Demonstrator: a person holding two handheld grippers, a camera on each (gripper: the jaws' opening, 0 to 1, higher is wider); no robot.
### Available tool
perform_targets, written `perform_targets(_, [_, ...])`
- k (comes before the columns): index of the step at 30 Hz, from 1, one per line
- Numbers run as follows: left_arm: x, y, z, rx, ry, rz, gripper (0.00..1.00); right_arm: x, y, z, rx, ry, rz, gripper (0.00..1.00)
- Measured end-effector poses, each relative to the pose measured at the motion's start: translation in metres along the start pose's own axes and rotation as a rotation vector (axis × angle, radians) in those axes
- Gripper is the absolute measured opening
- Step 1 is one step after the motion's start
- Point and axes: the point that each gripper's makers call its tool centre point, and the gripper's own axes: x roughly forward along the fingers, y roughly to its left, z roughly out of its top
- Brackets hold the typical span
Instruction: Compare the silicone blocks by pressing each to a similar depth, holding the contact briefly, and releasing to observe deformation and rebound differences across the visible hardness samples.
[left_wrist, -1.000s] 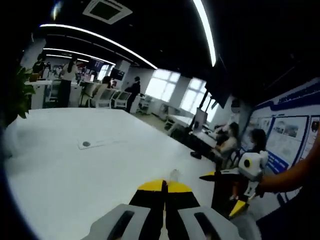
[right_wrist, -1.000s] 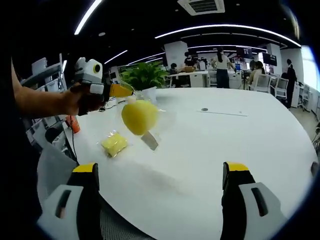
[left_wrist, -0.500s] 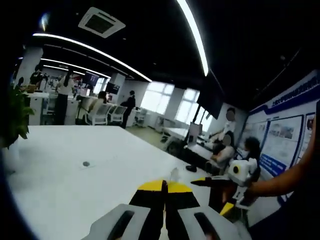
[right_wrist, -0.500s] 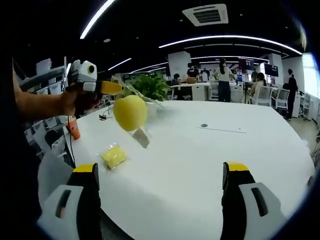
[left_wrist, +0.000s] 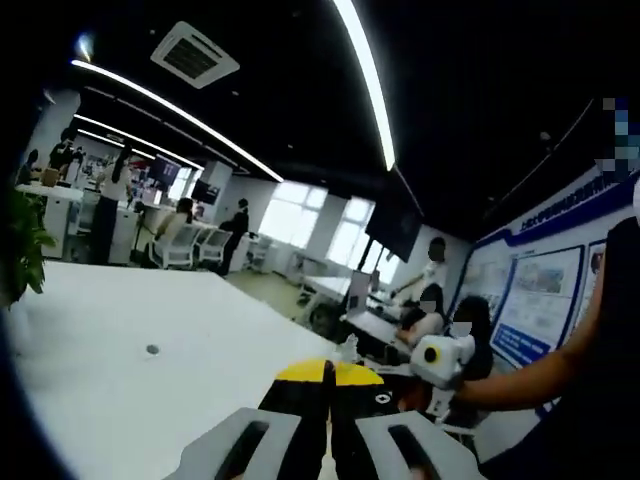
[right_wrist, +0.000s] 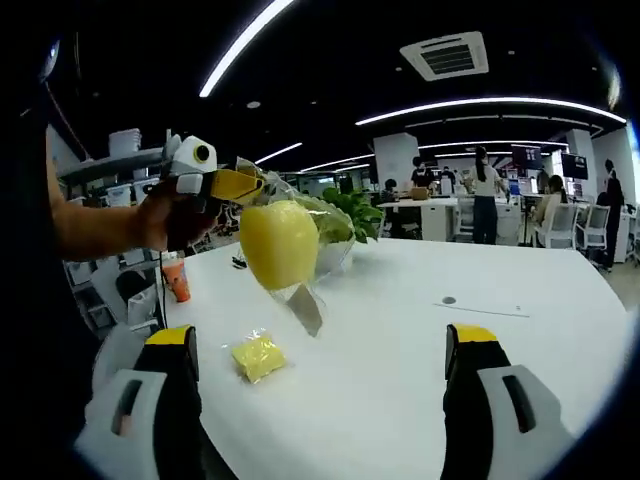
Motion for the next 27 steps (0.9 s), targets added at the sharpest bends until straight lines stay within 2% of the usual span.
perform_targets(4, [-0.004,-0.009,0.006,-0.024,-0.017,-0.022,0.0,0.015,0.011,0.024,0.045,-0.09,0.068,0.96])
perform_targets(7, [-0.008,-0.016,0.007,-0.029,-0.019,-0.039,0.0,0.027,0.024,0.034,0.042,-0.114,0.124,0.95])
perform_targets(9, [-0.011,-0.021,0.009,-0.032,-0.019,-0.05,0.0,0.033,0.038,0.038,0.033,-0.124,0.197,0.85])
perform_targets(12, [-0.015,-0.027,0.01,-0.039,-0.022,-0.061,0.0,0.04,0.052,0.039,0.011,-0.13,0.248,0.78])
perform_targets(15, [-0.017,-0.033,0.011,-0.042,-0.023,-0.071,0.0,0.043,0.058,0.041,0.011,-0.14,0.275,0.67])
perform_targets(23, [-0.023,-0.039,0.013,-0.047,-0.028,-0.08,0.0,0.043,0.069,0.049,0.048,-0.183,0.331,0.47])
perform_targets(25, [-0.024,-0.039,0.013,-0.051,-0.029,-0.079,0.0,0.041,0.073,0.051,0.072,-0.189,0.356,0.37])
perform_targets(27, [-0.024,-0.039,0.013,-0.051,-0.032,-0.077,0.0,0.041,0.074,0.051,0.058,-0.191,0.351,0.33])
